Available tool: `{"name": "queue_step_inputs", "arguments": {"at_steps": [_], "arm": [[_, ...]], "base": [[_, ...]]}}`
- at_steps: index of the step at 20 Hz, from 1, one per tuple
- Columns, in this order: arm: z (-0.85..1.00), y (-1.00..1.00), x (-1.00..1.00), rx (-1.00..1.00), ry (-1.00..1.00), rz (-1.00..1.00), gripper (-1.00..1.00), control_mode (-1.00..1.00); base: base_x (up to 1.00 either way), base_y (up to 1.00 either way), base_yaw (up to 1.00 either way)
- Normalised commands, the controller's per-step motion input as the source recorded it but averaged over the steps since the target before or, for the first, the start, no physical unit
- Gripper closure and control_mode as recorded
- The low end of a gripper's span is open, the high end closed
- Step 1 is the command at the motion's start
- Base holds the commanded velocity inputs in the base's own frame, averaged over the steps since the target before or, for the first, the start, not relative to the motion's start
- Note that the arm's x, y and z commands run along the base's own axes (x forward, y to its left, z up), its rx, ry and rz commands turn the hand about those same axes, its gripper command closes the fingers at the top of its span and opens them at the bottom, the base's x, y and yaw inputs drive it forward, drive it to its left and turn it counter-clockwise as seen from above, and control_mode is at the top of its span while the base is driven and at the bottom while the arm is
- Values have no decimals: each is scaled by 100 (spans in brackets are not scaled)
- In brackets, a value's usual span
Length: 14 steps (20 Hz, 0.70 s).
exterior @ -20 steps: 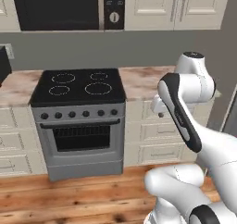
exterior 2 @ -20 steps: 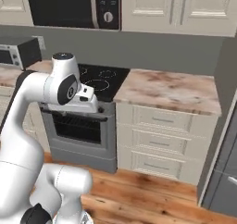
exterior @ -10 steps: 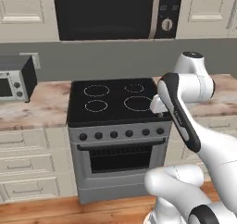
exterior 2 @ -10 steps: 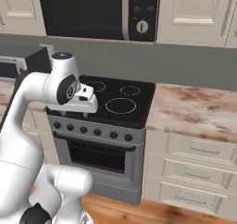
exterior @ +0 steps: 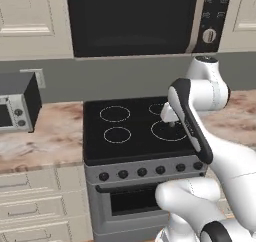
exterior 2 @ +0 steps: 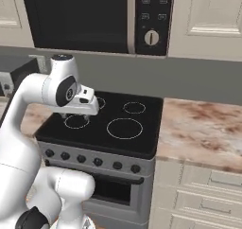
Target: Navigate to the microwave.
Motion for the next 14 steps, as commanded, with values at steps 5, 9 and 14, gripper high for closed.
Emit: {"name": "queue_step_inputs", "arguments": {"at_steps": [5, 9, 14], "arm": [[0, 0, 0, 0, 0, 0, -100, 100], [0, 0, 0, 0, 0, 0, -100, 100], [0, 0, 0, 0, 0, 0, -100, 100]], "base": [[69, 13, -12], [69, 19, -12], [73, 19, -11]]}}
